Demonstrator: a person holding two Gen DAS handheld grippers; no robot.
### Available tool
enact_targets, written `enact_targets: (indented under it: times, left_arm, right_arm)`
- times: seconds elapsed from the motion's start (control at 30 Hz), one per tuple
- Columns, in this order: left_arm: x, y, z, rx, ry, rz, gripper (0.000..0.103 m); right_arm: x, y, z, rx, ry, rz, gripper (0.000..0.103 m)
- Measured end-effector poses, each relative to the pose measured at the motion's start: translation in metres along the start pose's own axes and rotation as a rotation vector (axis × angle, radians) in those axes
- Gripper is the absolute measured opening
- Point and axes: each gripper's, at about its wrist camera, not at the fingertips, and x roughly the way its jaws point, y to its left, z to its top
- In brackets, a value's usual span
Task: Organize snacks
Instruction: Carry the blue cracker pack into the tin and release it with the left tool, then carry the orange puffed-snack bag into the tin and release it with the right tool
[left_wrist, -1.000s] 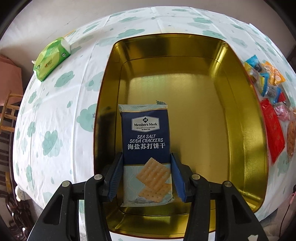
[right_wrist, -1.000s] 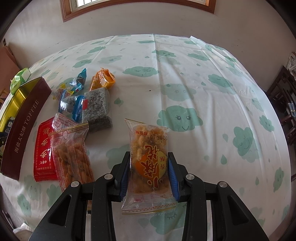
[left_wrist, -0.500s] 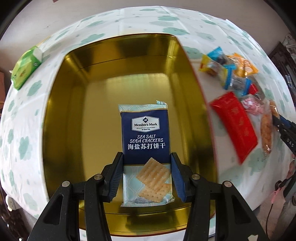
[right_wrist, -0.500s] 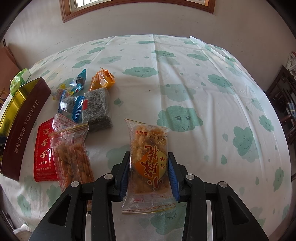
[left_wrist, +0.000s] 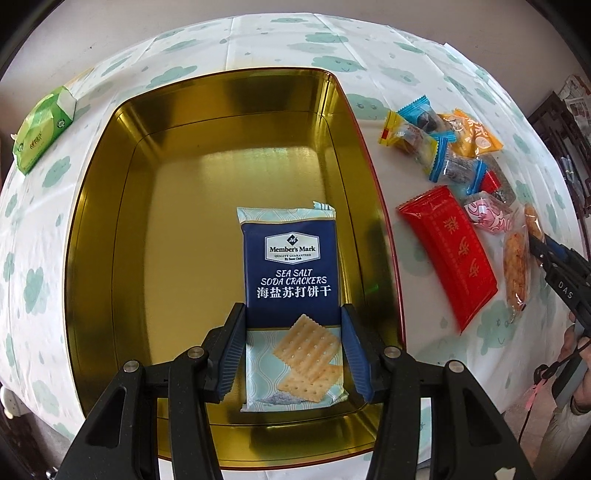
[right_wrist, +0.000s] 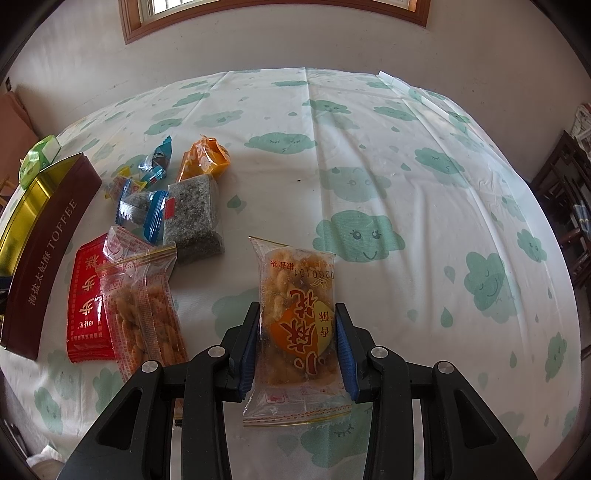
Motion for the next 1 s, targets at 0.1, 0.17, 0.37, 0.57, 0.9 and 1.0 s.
enact_targets:
  times: [0.1,0.17,0.37,0.57,0.9,1.0]
  left_arm:
    - [-0.002,0.004,-0.002,-0.015,-0.007,-0.022,0.049]
    - [-0.005,0.007,-0.003,-0.022,-0.016,-0.032,0.051]
    - [-0.02,0.014,-0.004,-0.033,-0.09,0.0,0.064]
    - [-0.039,0.019,-0.004,-0.047,-0.192,0.076,0.076]
    - [-0.075,0.045,-0.014,-0.098,-0.321,0.132,0.088]
    - [-0.082,0.059,-0.019,-0.131,-0.336,0.156,0.088]
  right_arm:
    - [0.0,0.0,0.0,0.0,0.001,-0.003,0.038]
    - [0.0,-0.001,0.001,0.0,0.002,-0.005,0.037]
    - [0.0,-0.001,0.0,0.016,-0.001,-0.009,0.037]
    - [-0.007,-0.006,0.004,0.044,-0.026,-0.022,0.037]
    - [-0.05,0.027,0.028,0.009,-0.105,0.05,0.037]
    - [-0.058,0.053,0.038,-0.015,-0.116,0.111,0.037]
